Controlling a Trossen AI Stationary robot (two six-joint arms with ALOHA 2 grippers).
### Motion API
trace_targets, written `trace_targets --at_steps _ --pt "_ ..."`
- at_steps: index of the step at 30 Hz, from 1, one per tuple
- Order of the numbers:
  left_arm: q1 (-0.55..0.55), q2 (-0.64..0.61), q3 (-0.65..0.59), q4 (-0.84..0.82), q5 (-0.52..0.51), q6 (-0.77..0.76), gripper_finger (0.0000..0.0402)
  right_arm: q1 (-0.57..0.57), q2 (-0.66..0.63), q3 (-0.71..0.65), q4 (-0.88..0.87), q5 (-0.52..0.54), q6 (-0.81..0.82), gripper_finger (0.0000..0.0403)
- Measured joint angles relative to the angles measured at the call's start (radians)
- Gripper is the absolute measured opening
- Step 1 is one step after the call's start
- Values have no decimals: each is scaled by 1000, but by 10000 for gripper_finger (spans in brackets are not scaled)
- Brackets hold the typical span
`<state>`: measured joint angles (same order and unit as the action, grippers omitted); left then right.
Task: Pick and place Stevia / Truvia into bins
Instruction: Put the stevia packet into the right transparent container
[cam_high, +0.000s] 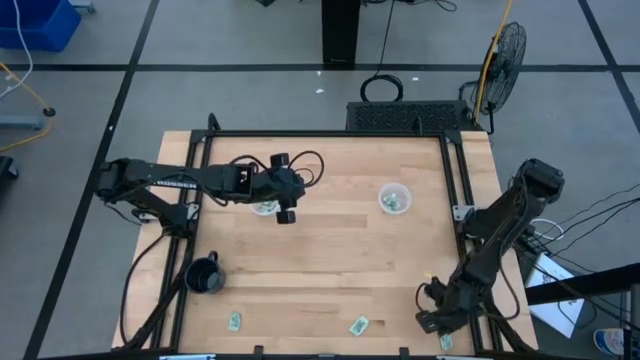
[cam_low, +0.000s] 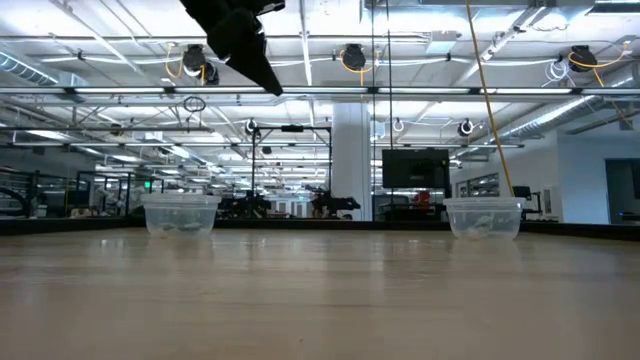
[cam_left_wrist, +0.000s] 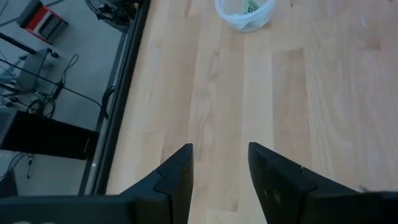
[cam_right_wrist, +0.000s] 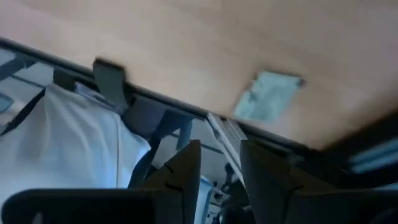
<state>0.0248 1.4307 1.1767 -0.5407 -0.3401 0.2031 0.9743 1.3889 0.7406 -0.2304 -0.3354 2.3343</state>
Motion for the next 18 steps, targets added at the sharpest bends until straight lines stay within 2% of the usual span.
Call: trace_targets --at_steps 4,9,18 --pt "0 0 0 0 0 -2 159 12 86 -1 76 13 -11 105" --pt "0 0 0 30 0 1 159 59 163 -1 149 -87 21 105" --pt "0 0 0 58 0 -1 159 77 225 0 143 -82 10 105"
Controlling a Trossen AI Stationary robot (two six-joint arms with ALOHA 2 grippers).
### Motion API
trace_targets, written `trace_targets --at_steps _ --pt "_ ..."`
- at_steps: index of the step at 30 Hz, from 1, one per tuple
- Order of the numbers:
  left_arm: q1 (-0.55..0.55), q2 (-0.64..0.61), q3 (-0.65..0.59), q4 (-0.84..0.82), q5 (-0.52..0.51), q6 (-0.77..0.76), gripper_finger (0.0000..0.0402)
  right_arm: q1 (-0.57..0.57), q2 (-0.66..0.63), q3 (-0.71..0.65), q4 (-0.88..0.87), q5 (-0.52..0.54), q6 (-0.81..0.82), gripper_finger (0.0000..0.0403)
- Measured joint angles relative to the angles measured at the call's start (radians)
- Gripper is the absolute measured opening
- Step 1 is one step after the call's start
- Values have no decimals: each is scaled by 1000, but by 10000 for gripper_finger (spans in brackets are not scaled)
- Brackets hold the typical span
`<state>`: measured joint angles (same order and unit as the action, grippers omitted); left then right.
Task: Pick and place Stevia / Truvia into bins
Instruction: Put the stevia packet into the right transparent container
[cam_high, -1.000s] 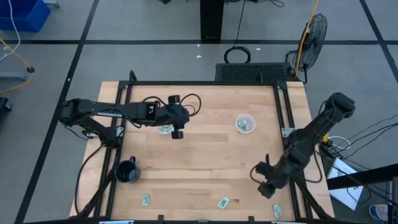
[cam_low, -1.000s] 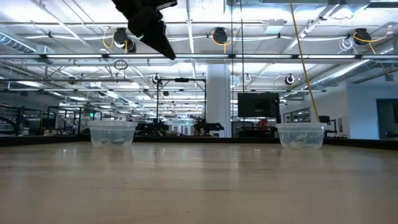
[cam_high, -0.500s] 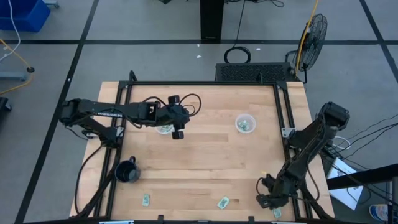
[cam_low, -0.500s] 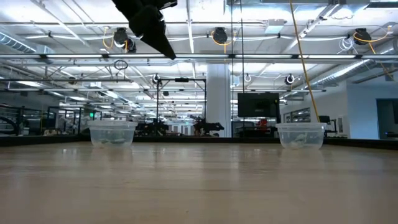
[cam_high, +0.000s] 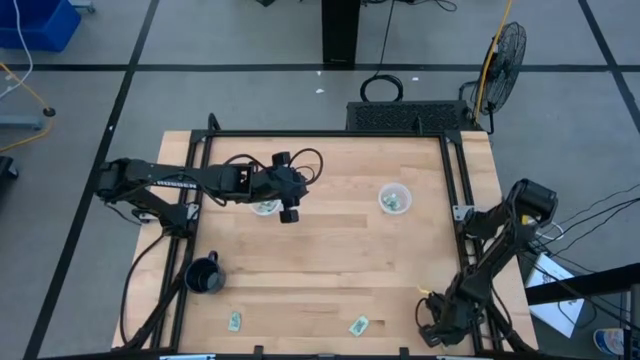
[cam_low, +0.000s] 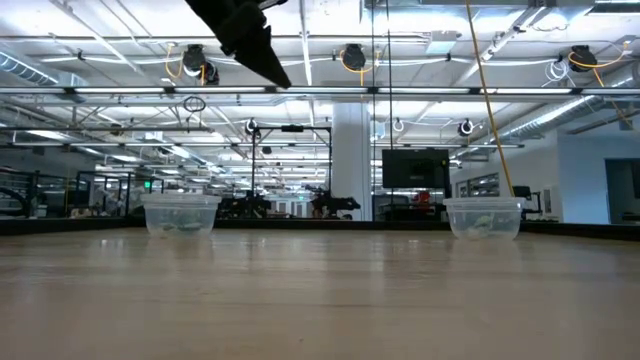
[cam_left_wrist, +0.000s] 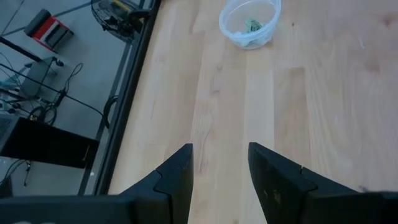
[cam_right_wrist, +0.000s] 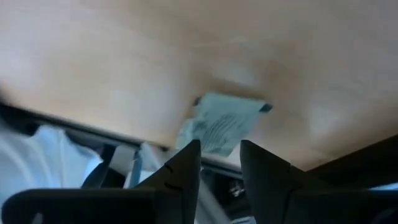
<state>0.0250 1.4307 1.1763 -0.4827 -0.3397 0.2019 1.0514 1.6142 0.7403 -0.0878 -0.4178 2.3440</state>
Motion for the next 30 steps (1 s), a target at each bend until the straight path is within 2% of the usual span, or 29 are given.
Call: trace_targets --at_steps 7,10,15,20,28,30 --pt "1 0 0 25 0 3 159 14 51 4 -7 -2 -41 104" --pt "1 0 0 25 0 3 159 16 50 4 -32 48 -99 95" --pt "1 0 0 25 0 3 159 13 22 3 -100 143 -192 56" --pt "0 0 0 24 0 3 159 -3 9 3 -169 192 -259 7" --pt "1 0 0 24 0 5 159 -65 -12 1 -184 380 -393 1" --pt "1 0 0 24 0 5 159 -86 -47 0 -196 464 -449 1"
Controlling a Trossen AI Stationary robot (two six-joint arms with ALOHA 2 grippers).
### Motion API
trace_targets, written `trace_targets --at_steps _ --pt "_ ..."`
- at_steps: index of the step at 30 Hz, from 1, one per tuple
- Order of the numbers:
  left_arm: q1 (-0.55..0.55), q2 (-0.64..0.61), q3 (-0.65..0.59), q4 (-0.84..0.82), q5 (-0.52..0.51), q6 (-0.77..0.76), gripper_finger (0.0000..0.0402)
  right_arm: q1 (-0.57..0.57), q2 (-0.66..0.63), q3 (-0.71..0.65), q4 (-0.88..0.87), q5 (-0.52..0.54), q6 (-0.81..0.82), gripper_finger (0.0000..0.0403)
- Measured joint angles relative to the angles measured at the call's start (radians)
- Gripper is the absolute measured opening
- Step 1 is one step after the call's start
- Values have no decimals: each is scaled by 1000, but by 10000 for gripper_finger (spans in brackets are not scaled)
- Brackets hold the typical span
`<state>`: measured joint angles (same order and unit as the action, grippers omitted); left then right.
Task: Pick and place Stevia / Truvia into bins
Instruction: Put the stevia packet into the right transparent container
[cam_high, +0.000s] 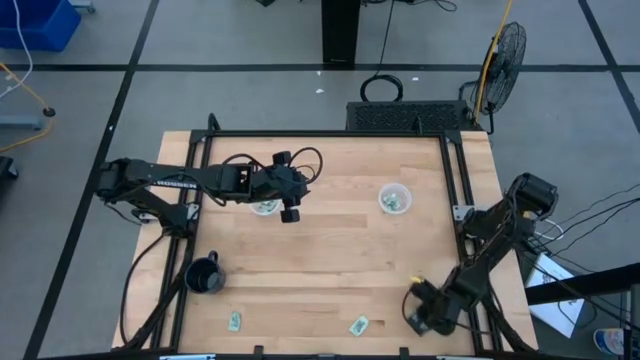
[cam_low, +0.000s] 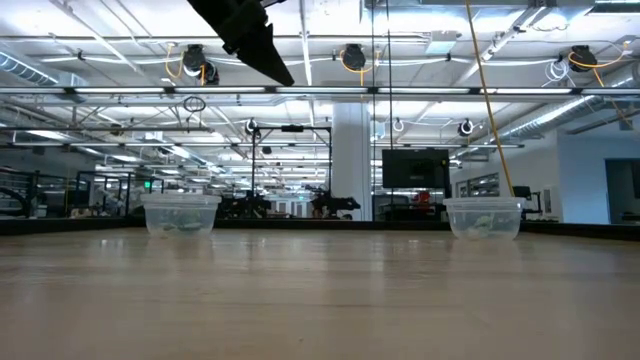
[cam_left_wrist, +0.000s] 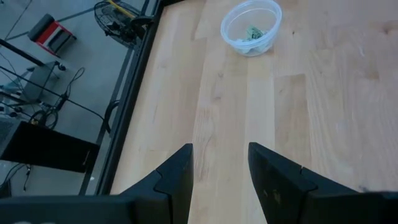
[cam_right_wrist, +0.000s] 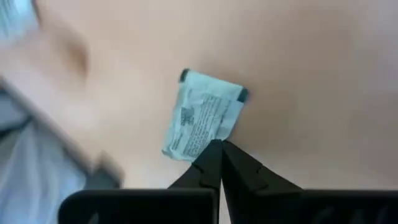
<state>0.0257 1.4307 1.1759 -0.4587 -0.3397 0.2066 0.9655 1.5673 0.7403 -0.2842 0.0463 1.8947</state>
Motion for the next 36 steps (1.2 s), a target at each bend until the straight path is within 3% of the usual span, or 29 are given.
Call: trace_targets --at_steps 5,10,13,16,21,25,28,36 --pt "0 0 0 -1 0 0 159 -57 -125 -5 -153 216 -108 0" --pt "0 0 0 -3 0 -1 159 -120 -231 -5 -407 263 -192 0" --pt "0 0 0 -14 2 -2 159 -149 -260 -6 -346 370 -357 0" --pt "0 0 0 -24 2 -5 159 -188 -262 -27 -161 427 -663 8" --pt "0 0 0 -25 2 -6 159 -292 -225 -98 55 357 -919 56" --pt "0 0 0 -25 51 -7 159 -349 -188 -132 86 269 -997 103" --pt "0 0 0 -26 91 -23 159 -366 -166 -144 88 265 -1078 127" --pt "-1 0 0 -33 107 -63 159 -365 -99 -144 171 294 -1313 133"
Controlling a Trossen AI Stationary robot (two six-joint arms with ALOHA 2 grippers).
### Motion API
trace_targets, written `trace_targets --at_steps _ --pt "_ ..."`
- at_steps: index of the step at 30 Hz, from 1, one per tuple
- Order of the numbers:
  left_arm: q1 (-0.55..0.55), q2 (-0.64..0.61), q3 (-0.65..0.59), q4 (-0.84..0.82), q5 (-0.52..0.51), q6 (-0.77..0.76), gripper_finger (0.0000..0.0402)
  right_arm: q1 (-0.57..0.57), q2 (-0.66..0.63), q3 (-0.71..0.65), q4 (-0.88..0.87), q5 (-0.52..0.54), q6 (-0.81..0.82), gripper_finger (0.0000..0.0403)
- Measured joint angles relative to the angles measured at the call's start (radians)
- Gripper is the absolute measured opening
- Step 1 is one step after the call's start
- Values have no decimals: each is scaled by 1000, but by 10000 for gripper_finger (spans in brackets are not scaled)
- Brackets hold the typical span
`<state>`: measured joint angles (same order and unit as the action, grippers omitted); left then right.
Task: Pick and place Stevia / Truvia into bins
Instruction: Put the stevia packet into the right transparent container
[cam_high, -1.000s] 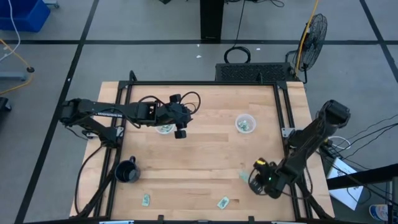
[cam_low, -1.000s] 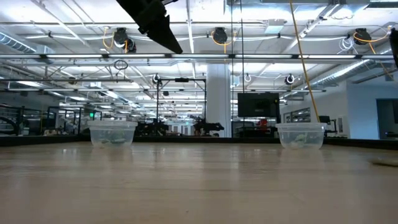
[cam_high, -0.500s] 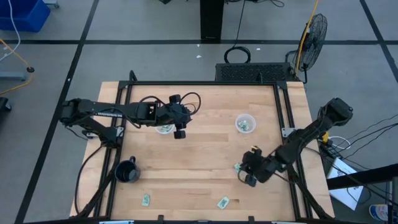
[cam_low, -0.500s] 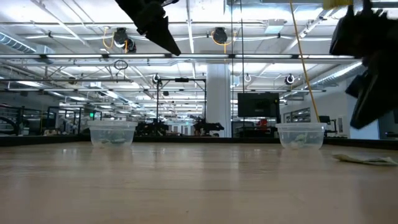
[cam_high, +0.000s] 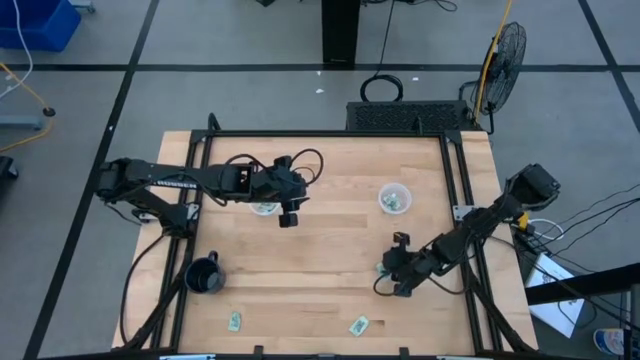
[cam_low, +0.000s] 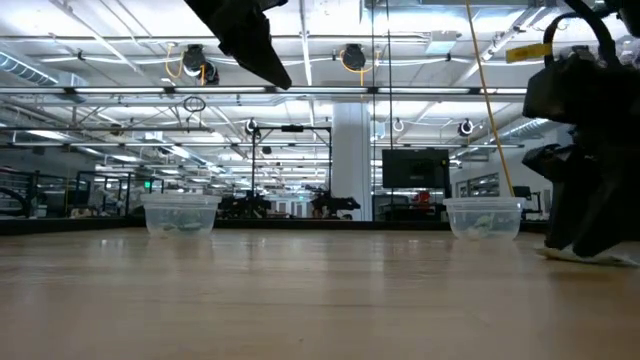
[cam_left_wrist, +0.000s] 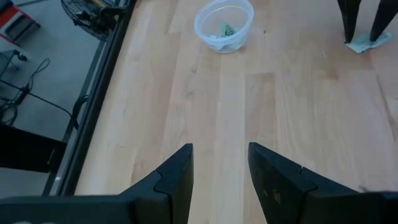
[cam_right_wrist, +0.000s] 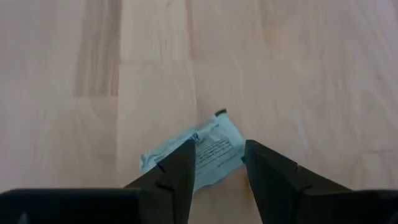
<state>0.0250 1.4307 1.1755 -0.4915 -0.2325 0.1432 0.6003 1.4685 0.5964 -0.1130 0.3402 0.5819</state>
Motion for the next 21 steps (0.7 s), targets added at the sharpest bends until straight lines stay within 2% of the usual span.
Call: trace_targets --at_steps 8,11,16,21 --pt "0 0 0 -4 0 3 159 -9 65 5 11 23 -35 118" --pt "0 0 0 -5 0 0 159 -23 60 5 9 24 -37 90" --pt "0 0 0 -6 0 0 159 -50 53 3 5 25 -40 17" --pt "0 0 0 -6 0 0 159 -94 -20 -3 -46 28 -96 18"
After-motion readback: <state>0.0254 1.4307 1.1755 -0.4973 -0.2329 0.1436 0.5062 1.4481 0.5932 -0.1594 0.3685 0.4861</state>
